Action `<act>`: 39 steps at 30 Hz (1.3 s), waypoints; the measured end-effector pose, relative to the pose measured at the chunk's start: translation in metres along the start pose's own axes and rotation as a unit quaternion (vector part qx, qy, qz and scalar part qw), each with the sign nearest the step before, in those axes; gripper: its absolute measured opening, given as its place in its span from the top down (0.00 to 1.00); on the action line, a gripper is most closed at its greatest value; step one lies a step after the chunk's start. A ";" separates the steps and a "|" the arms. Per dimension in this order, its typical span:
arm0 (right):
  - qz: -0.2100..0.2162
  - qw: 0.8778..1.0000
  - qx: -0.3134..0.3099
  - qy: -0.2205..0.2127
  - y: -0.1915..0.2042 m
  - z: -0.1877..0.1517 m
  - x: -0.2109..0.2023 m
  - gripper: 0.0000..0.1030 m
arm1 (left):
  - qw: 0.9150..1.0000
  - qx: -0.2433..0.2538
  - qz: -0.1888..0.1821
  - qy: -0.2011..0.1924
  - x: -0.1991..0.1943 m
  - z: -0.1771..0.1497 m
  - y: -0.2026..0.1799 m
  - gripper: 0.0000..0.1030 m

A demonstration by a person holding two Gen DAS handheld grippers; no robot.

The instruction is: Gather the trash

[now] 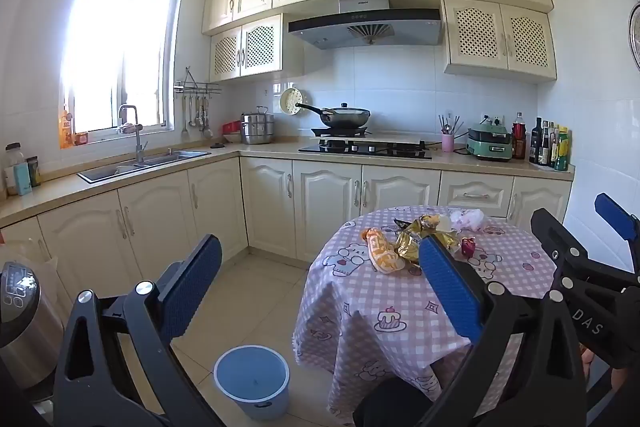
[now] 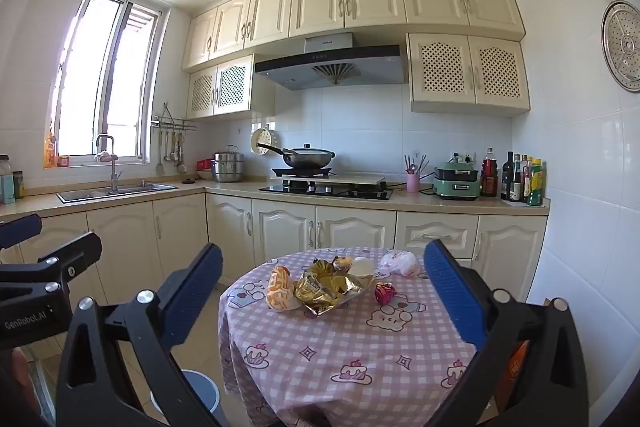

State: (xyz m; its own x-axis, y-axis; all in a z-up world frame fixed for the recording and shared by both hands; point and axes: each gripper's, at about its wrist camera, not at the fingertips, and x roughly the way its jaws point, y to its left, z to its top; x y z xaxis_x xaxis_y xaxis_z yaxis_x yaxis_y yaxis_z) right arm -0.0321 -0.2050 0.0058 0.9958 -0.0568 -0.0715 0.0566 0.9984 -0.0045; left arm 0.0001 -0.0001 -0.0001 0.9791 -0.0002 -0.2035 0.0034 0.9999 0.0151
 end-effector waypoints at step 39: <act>-0.002 1.000 0.000 0.006 -0.002 -0.007 0.002 0.04 | 1.000 0.005 -0.006 0.010 0.004 -0.013 -0.003 0.07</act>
State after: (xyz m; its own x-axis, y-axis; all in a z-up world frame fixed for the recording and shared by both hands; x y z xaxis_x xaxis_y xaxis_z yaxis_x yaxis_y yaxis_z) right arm -0.0311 -0.2075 -0.0009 0.9947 -0.0605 -0.0828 0.0603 0.9982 -0.0057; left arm 0.0017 -0.0032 -0.0137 0.9748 -0.0120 -0.2229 0.0176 0.9996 0.0230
